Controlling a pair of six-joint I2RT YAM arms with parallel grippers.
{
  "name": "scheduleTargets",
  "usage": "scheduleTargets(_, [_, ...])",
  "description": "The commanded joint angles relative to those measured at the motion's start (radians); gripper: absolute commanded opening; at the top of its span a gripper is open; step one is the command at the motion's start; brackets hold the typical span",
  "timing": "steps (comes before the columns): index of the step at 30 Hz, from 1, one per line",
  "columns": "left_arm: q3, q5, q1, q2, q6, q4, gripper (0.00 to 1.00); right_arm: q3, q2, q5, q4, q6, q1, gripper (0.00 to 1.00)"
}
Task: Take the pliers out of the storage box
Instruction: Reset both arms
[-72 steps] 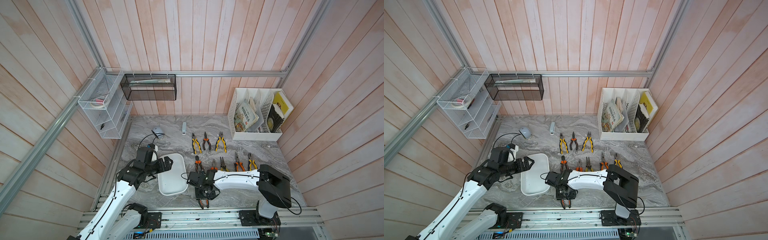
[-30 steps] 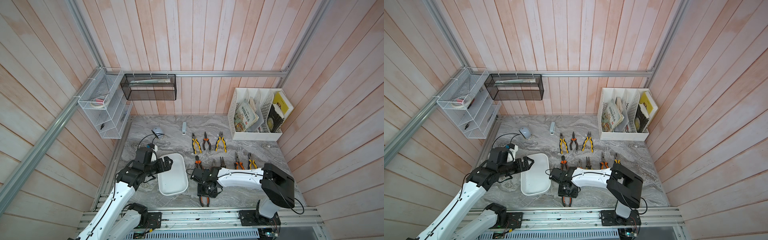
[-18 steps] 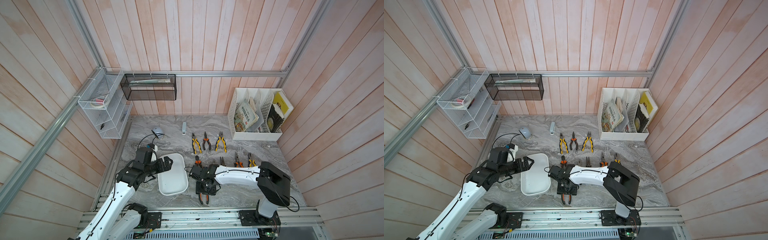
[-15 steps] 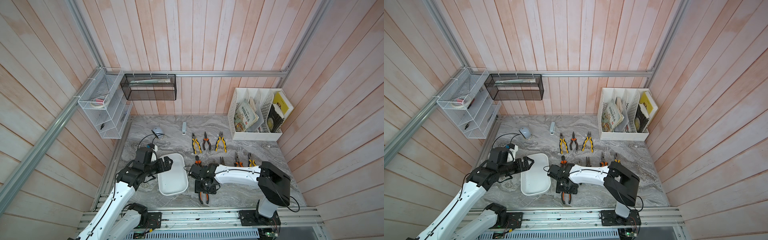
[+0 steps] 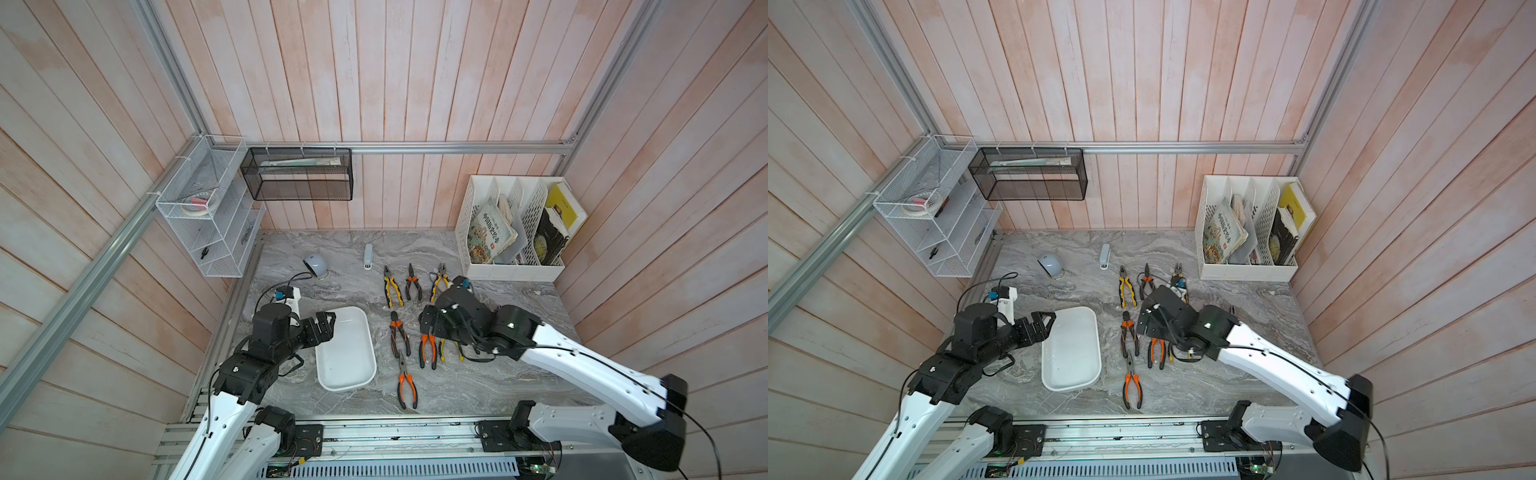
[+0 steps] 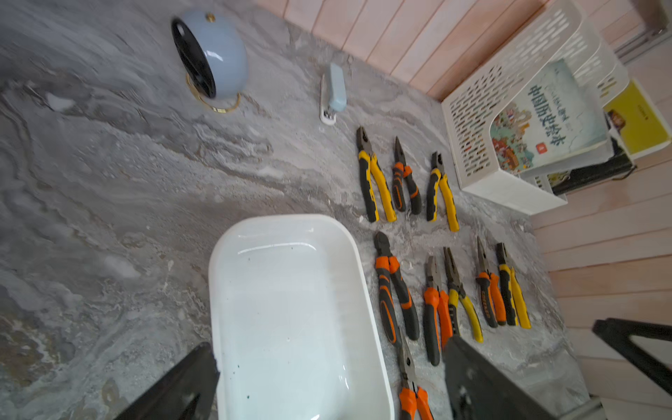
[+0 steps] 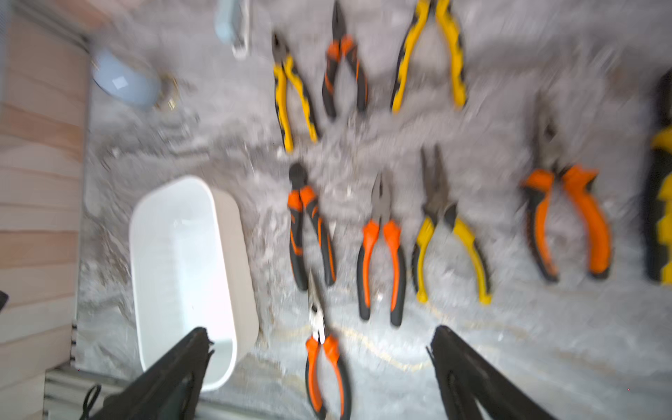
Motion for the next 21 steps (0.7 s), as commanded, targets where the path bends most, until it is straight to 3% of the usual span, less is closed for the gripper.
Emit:
scheduleTargets(1, [-0.039, -0.212, 0.005, -0.084, 0.043, 0.190, 1.00, -0.149, -0.235, 0.282, 0.283, -0.392, -0.049, 0.98])
scheduleTargets(5, [-0.113, -0.320, 0.006, -0.087, 0.130, 0.433, 1.00, -0.548, -0.584, 0.448, 1.003, -0.924, -0.067, 0.98])
scheduleTargets(8, [-0.093, -0.356, 0.013, 0.036, 0.186, 0.487, 1.00, -0.761, -0.692, 0.413, 1.381, -1.192, -0.169, 0.98])
scheduleTargets(10, [-0.100, -0.355, 0.033, 0.095, 0.210, 0.555, 1.00, -0.796, -0.675, 0.319, 1.369, -1.188, -0.292, 0.98])
scheduleTargets(13, [-0.178, -0.347, 0.090, 0.136, 0.223, 0.733, 1.00, -0.824, -0.562, 0.157, 1.304, -1.005, -0.540, 0.98])
scheduleTargets(15, [-0.253, -0.358, 0.132, 0.154, 0.232, 0.869, 1.00, -0.873, -0.466, 0.026, 1.359, -0.896, -0.696, 0.98])
scheduleTargets(17, [-0.319, -0.360, 0.165, 0.183, 0.246, 0.981, 1.00, -0.944, -0.367, -0.004, 1.523, -0.869, -0.777, 0.98])
scheduleTargets(21, [-0.400, -0.346, 0.244, 0.290, 0.207, 1.130, 1.00, -0.993, -0.110, -0.019, 1.785, -0.976, -0.838, 0.98])
